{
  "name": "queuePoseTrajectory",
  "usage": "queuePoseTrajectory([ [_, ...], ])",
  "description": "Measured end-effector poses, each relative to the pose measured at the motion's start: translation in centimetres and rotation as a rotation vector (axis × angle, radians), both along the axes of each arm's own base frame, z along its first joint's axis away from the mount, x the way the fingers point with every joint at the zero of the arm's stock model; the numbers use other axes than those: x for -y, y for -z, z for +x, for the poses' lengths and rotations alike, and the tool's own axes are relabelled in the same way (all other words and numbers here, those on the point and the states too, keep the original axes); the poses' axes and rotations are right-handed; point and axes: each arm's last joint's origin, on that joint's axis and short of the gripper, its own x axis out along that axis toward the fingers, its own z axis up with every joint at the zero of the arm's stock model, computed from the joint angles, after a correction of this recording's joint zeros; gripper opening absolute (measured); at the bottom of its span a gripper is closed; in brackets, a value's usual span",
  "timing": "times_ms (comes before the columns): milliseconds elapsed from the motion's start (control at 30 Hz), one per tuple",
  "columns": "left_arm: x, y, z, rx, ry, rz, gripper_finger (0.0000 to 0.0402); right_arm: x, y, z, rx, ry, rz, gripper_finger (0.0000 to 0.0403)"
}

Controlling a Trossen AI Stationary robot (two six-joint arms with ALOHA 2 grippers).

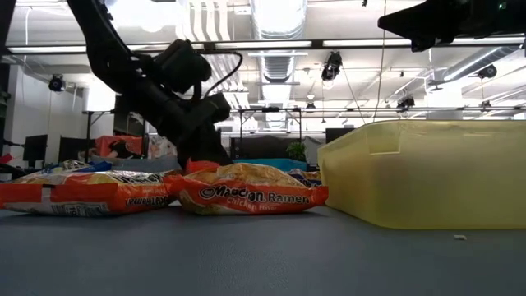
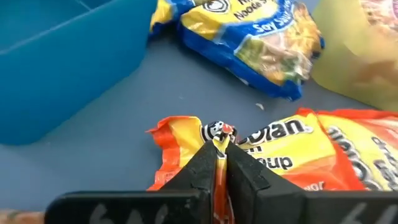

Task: Sort Maruchan noodles
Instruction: Put the orange noodle pack into the black bin

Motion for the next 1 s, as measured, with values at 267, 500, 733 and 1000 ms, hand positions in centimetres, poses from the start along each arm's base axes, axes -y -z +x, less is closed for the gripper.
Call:
queuePoseTrajectory([
  [267, 0.8, -4.7, -0.7, 0.181, 0.104, 0.082, 0.0000, 0.0, 0.0, 0.0, 0.000, 0.000, -0.001, 0.0008],
  [500, 0.0, -9.7, -2.8, 0.344, 0.030, 0.179, 0.0000, 0.0, 0.0, 0.0, 0.000, 0.000, -0.001, 0.0008],
  [733, -3.7, -12.1, -7.0, 0.246, -0.457, 0.307, 0.0000, 0.0, 0.0, 0.0, 0.000, -0.001, -0.001, 0.0008],
  [1000, -7.4, -12.5, -12.8, -0.007, -0.999, 0.370, 0.0000, 0.0, 0.0, 0.0, 0.000, 0.000, -0.001, 0.0008],
])
